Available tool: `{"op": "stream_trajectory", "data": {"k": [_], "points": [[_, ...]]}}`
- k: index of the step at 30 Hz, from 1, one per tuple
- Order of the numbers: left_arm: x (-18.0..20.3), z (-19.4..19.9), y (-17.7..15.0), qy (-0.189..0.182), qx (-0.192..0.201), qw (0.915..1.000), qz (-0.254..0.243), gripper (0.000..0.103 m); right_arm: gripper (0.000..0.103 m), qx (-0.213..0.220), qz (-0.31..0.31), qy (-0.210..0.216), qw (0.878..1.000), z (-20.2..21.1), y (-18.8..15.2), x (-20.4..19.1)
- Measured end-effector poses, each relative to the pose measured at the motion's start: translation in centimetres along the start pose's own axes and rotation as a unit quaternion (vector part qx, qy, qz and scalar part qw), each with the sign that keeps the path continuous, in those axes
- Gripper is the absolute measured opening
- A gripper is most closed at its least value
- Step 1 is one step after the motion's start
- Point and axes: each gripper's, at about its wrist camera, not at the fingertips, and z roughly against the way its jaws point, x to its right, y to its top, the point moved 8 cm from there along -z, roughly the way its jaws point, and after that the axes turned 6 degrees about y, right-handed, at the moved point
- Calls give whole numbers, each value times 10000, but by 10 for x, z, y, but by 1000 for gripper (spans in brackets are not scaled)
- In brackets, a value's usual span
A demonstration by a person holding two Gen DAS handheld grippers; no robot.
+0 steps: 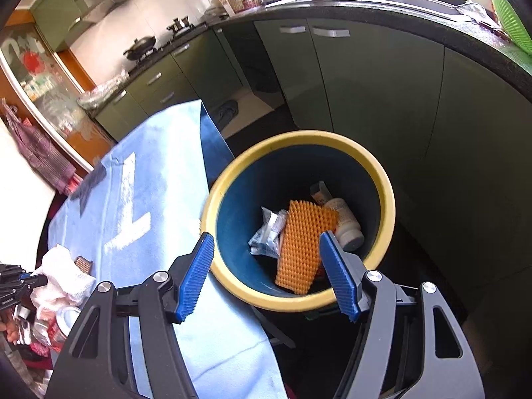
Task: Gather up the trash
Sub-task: 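Grasp the white cloth with the left gripper, then carry the white cloth over the yellow bin and open the left gripper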
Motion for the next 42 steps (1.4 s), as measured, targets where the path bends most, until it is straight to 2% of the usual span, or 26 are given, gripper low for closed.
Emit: {"op": "stream_trajectory", "data": {"k": [8, 15, 17, 23, 27, 30, 32, 33, 34, 36, 38, 40, 42], "points": [[33, 48, 58, -86, 591, 9979, -233, 7, 66, 313, 78, -40, 9995, 22, 2, 3], [111, 44, 118, -336, 707, 9936, -820, 7, 66, 699, 46, -285, 9971, 63, -5, 32], [139, 31, 137, -477, 654, 9922, -946, 7, 66, 747, 57, -313, 9967, 71, -10, 38], [209, -31, 181, -562, 422, 9912, -1123, 7, 66, 920, -36, -256, 9954, 96, -24, 58], [242, -83, 204, -519, 146, 9931, -1040, 7, 66, 1048, -182, -213, 9941, 111, -36, 74], [252, -124, 212, -352, -119, 9954, -885, 8, 66, 1094, -292, -157, 9934, 119, -44, 84], [254, -151, 212, -166, -346, 9958, -827, 19, 66, 1083, -354, -145, 9934, 122, -49, 90], [254, -162, 211, -70, -459, 9957, -796, 43, 67, 1073, -386, -133, 9934, 123, -52, 93], [253, -171, 208, 24, -562, 9955, -767, 61, 67, 1051, -406, -120, 9936, 122, -54, 95], [251, -176, 201, 35, -694, 9948, -741, 62, 67, 1013, -420, -104, 9939, 121, -55, 97], [251, -165, 196, -121, -716, 9947, -724, 62, 67, 977, -420, -77, 9943, 119, -56, 96], [246, -137, 196, -330, -512, 9962, -620, 62, 67, 941, -375, 13, 9949, 117, -55, 92], [236, -99, 195, -552, -146, 9972, -489, 65, 67, 878, -265, 134, 9957, 112, -53, 81]]}}
